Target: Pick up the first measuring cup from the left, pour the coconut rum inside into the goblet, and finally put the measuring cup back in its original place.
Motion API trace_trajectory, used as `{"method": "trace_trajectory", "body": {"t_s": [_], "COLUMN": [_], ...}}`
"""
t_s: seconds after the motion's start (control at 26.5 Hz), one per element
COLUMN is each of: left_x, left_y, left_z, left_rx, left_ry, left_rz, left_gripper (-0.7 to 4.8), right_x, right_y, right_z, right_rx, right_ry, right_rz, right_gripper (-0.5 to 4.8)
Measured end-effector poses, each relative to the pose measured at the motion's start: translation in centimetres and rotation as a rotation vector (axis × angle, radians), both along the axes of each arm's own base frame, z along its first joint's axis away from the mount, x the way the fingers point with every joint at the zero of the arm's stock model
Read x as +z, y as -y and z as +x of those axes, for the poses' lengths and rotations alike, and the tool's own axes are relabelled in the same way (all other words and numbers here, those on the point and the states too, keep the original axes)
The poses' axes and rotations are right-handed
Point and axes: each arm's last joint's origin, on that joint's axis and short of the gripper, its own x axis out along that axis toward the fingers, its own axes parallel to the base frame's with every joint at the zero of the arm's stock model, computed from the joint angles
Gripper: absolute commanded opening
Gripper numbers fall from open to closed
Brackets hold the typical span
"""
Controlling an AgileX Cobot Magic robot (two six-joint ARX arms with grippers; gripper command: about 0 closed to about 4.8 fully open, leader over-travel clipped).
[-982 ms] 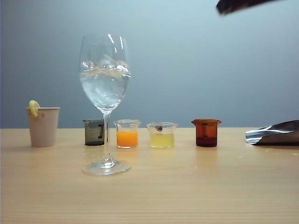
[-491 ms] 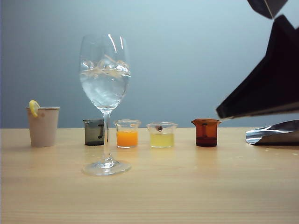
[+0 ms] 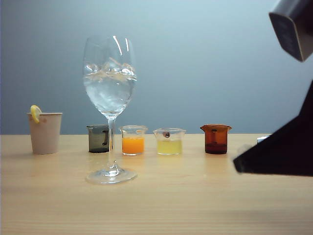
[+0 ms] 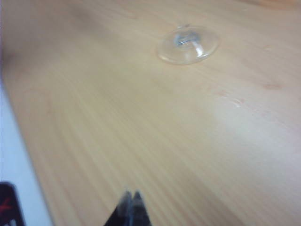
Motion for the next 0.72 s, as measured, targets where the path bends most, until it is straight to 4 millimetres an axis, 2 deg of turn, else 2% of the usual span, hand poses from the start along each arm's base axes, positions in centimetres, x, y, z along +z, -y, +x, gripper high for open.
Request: {"method": "trace_trajectory", "body": {"t_s": [0.34,0.72], "left_x": [0.0,0.0], "left_y": [0.0,-2.0], "left_z": [0.0,0.4], "left_rx": [0.002,0.147], "left_ry": [-0.001,-0.003], "left_rz": [0.001,-0.011], "left_gripper": [-0.05,-0.05], "right_x": [0.2,0.5], "right_y": [-0.1,0.2], "right_z": [0.1,0.1], "right_rx": [-0.001,-0.012], "right_ry": [0.017,0.025], "right_rz": [0.021,0.035], "right_gripper": [0.01,0.0]}}
